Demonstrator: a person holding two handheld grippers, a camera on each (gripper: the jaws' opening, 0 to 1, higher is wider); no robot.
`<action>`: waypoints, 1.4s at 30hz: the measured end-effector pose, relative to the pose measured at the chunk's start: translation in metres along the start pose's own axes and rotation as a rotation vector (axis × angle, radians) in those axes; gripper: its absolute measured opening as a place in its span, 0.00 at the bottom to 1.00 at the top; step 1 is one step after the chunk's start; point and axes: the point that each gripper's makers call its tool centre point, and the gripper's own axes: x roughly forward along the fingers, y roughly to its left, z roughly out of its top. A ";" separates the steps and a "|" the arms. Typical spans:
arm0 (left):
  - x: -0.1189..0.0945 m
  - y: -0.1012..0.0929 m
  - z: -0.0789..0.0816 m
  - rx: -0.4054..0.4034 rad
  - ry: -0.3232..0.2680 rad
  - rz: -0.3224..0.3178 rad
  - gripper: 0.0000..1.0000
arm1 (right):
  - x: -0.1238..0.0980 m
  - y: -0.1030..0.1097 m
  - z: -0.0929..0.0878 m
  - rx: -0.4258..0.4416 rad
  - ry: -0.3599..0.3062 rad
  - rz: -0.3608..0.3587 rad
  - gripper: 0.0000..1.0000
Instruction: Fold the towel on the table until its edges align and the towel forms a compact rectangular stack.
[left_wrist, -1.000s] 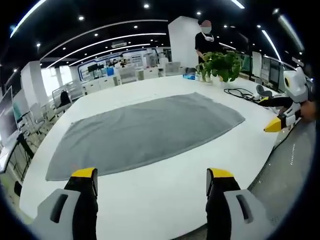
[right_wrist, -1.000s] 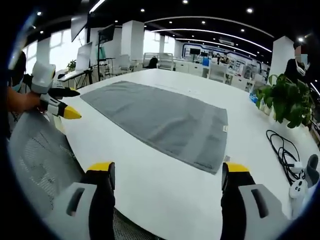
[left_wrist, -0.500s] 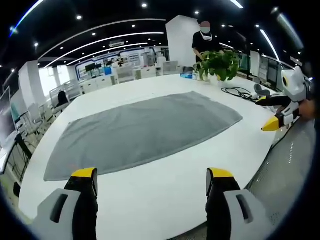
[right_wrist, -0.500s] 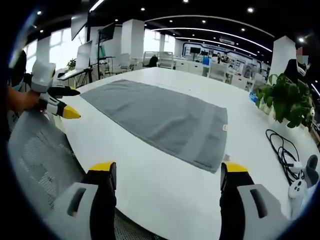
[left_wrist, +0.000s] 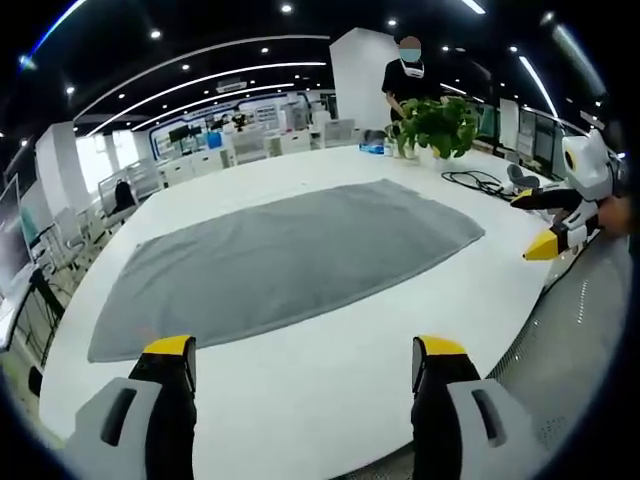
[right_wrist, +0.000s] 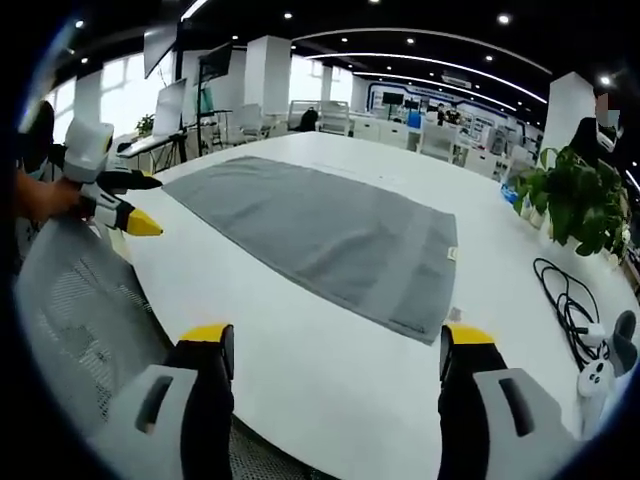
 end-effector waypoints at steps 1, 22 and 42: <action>0.000 0.000 0.000 0.003 0.003 0.001 0.91 | 0.000 0.000 0.000 0.002 -0.001 -0.001 0.85; -0.002 0.002 -0.004 0.037 0.043 0.017 0.88 | -0.004 0.000 0.007 0.071 -0.035 0.029 0.87; 0.003 -0.046 0.084 0.097 -0.065 -0.056 0.86 | -0.019 -0.094 0.059 0.012 -0.075 0.047 0.83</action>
